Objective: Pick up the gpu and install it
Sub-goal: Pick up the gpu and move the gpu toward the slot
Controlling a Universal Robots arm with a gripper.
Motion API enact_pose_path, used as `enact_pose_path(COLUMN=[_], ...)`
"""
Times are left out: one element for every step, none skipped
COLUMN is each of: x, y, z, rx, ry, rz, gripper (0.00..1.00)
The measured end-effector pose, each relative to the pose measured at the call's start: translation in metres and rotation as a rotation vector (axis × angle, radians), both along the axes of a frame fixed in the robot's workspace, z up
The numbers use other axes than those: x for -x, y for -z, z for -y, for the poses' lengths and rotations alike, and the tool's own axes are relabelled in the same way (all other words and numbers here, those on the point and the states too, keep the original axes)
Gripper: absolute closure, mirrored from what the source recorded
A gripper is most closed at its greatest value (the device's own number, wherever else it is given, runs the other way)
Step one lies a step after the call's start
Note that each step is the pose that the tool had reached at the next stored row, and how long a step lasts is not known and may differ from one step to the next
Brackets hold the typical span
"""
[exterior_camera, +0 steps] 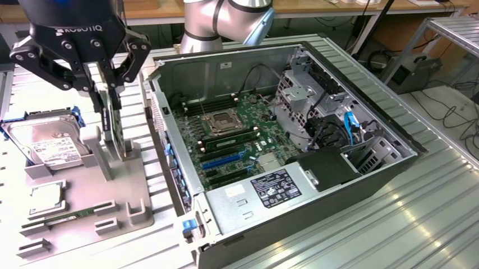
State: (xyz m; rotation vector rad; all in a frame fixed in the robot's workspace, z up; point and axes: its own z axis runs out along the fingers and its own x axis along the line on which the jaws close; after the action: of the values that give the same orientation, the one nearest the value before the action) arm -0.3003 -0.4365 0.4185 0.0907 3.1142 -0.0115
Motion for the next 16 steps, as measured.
enact_pose_path(x=[0.0, 0.0, 0.0, 0.0, 0.0, 0.0, 0.0, 0.0, 0.0, 0.0, 0.0, 0.0, 0.0, 0.0, 0.0, 0.0], y=[-0.0003, -0.0005, -0.0007, -0.001, -0.0012, -0.0014, -0.0017, -0.0019, -0.0021, -0.0025, -0.0028, -0.0031, -0.0033, -0.0036, -0.0039, -0.0041], z=[0.0, 0.0, 0.0, 0.0, 0.0, 0.0, 0.0, 0.0, 0.0, 0.0, 0.0, 0.0, 0.0, 0.0, 0.0, 0.0], rx=[0.0, 0.0, 0.0, 0.0, 0.0, 0.0, 0.0001, 0.0001, 0.0, 0.0, 0.0, 0.0, -0.0001, 0.0, 0.0, 0.0], ry=[0.0, 0.0, 0.0, 0.0, 0.0, 0.0, 0.0, 0.0, 0.0, 0.0, 0.0, 0.0, 0.0, 0.0, 0.0, 0.0], rz=[0.0, 0.0, 0.0, 0.0, 0.0, 0.0, 0.0, 0.0, 0.0, -0.0001, 0.0, 0.0, 0.0001, 0.0, 0.0, 0.0001], gripper=[0.74, 0.74, 0.74, 0.74, 0.74, 0.74, 0.74, 0.74, 0.74, 0.74, 0.74, 0.74, 0.74, 0.74, 0.74, 0.74])
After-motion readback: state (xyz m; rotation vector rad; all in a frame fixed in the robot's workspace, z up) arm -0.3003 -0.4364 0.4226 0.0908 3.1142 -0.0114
